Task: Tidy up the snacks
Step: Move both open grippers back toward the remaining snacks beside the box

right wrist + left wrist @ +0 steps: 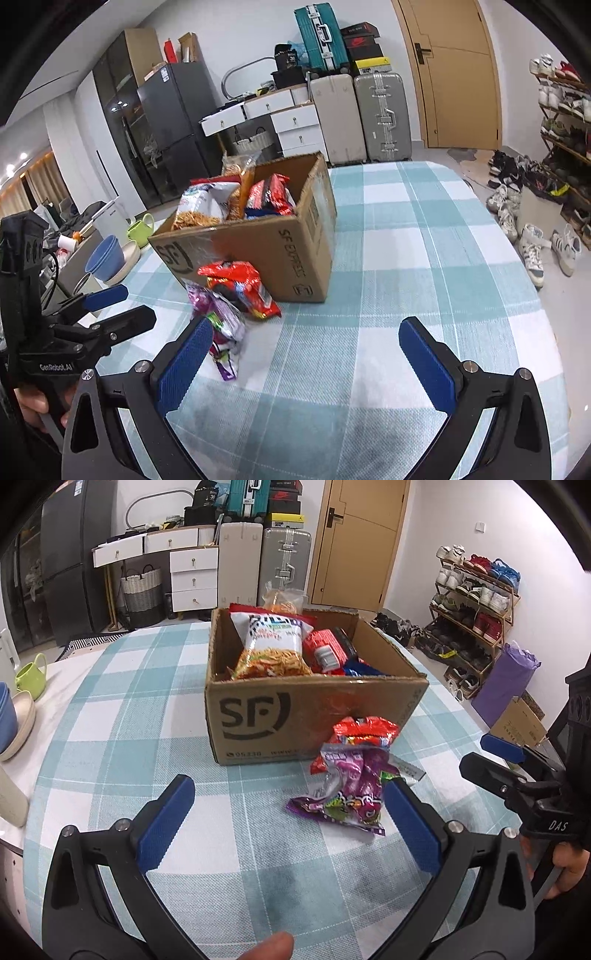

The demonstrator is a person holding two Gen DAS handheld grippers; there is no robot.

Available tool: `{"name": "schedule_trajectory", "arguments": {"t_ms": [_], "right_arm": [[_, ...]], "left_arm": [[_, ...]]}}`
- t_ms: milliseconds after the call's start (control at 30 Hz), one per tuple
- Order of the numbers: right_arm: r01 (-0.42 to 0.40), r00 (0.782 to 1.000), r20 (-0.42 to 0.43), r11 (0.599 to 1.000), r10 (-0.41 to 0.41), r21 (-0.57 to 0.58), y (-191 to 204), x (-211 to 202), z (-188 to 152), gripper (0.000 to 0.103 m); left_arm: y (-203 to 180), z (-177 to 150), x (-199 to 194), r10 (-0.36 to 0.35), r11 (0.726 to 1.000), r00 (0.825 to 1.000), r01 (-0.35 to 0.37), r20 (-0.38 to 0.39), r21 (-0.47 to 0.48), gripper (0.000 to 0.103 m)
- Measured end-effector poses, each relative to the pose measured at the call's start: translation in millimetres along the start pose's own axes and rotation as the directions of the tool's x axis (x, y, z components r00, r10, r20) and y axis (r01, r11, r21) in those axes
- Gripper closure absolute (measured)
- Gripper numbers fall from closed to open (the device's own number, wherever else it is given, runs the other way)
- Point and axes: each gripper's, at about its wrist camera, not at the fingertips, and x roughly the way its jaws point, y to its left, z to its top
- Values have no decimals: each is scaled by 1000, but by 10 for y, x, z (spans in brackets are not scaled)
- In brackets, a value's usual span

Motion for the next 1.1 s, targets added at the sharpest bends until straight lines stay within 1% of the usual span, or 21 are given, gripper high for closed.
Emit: {"name": "schedule_trajectory", "arguments": {"t_ms": [100, 267, 533, 667, 800, 967, 1000, 1100], "right_arm": [[8, 1000, -11, 1000, -8, 8, -30, 17, -40, 1], [10, 1000, -27, 1000, -9, 12, -59, 51, -91, 1], [20, 999, -51, 999, -18, 27, -140, 133, -143, 1], [-3, 998, -57, 999, 5, 45, -173, 181, -159, 1], [4, 998, -66, 999, -1, 37, -169, 222, -164, 1], [10, 997, -79, 999, -7, 45, -218, 273, -175, 1], [13, 996, -85, 999, -9, 43, -221, 286, -177, 1], [19, 995, -99, 999, -15, 36, -228, 325, -183, 1]], "left_arm": [[-54, -43, 67, -9, 1000, 1000, 9, -20, 8, 1], [-111, -119, 202, 0, 1000, 999, 1, -50, 20, 1], [-241, -194, 438, -6, 998, 996, 12, -94, 56, 1], [-311, -224, 519, 1, 996, 994, 9, -107, 91, 1], [-365, -242, 616, -3, 994, 993, 16, -120, 105, 1], [-447, -231, 797, -16, 992, 987, 35, -157, 120, 1], [-460, -221, 833, -2, 993, 988, 20, -155, 115, 1], [-488, -191, 929, 0, 992, 987, 20, -161, 123, 1]]}}
